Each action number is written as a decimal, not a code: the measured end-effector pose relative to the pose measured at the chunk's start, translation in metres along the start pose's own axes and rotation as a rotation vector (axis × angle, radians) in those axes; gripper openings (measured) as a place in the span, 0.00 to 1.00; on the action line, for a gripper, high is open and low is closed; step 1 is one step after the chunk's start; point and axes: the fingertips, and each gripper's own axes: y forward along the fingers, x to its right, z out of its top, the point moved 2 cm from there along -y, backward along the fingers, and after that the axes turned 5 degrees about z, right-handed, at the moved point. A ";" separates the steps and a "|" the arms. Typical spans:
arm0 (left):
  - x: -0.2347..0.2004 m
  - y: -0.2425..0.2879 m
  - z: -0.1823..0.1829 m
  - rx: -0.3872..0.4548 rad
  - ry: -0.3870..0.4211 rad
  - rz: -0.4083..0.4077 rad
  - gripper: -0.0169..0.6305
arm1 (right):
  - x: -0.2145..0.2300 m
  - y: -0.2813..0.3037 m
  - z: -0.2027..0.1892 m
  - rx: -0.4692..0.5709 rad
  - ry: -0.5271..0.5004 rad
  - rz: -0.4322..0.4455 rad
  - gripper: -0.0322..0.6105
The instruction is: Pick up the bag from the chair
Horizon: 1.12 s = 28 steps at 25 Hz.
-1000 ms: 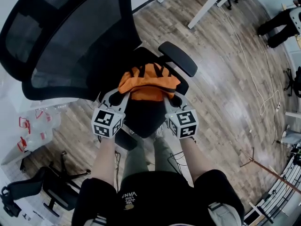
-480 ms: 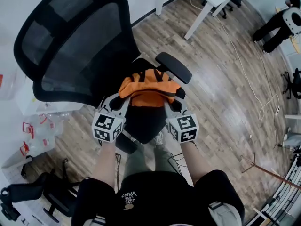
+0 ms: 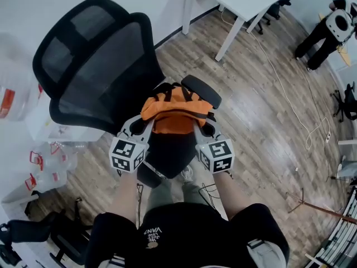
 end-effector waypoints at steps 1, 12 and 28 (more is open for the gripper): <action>0.002 -0.001 0.004 0.005 0.004 0.000 0.09 | 0.000 -0.003 0.004 0.007 -0.003 -0.001 0.06; 0.012 -0.018 0.047 0.061 0.048 0.005 0.09 | -0.004 -0.029 0.040 0.071 -0.041 -0.003 0.06; 0.023 -0.048 0.095 0.163 0.079 0.012 0.09 | -0.018 -0.061 0.085 0.156 -0.095 -0.002 0.06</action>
